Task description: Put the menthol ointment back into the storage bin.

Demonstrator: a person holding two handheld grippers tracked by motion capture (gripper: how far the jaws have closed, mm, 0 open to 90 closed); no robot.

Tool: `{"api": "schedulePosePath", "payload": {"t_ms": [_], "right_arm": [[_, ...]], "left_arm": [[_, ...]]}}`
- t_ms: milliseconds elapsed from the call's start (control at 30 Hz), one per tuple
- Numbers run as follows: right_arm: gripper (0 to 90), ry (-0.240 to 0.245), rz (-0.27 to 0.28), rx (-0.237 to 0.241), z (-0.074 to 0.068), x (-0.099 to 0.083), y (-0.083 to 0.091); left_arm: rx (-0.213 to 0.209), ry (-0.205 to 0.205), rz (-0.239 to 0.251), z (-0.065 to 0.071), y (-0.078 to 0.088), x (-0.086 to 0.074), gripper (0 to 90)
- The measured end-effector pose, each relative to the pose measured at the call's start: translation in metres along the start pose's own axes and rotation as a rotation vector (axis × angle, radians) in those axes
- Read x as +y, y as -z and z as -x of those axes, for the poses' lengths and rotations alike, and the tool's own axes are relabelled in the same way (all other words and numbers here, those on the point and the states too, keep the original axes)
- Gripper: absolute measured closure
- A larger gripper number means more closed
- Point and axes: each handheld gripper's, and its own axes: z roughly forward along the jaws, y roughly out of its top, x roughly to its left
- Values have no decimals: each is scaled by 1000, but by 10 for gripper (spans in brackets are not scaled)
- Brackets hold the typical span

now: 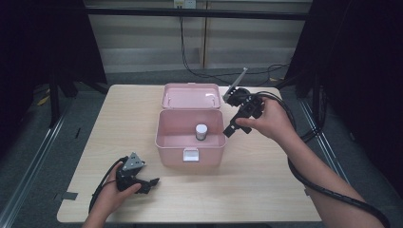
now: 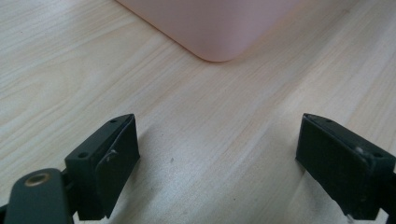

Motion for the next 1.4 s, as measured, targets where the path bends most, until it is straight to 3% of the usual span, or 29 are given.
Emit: {"api": "schedulePosePath", "payload": {"t_ms": [433, 600, 733, 833, 933, 1067, 1400], "right_arm": [[153, 35, 4, 22, 4, -40, -2], [152, 27, 18, 5, 7, -56, -9], [152, 14, 43, 53, 10, -71, -23], [152, 18, 41, 32, 11, -81, -35], [152, 17, 50, 70, 13, -89, -46], [152, 25, 59, 61, 13, -97, -59], [152, 38, 123, 132, 10, -118, -95]], "left_arm": [[-1, 6, 4, 0, 0, 0, 126], [-2, 1, -3, 0, 0, 0, 126], [-1, 1, -3, 0, 0, 0, 126], [-2, 2, -2, 0, 0, 0, 126], [-2, 1, -2, 0, 0, 0, 126], [-2, 2, -2, 0, 0, 0, 126], [-2, 2, -2, 0, 0, 0, 126]]}}
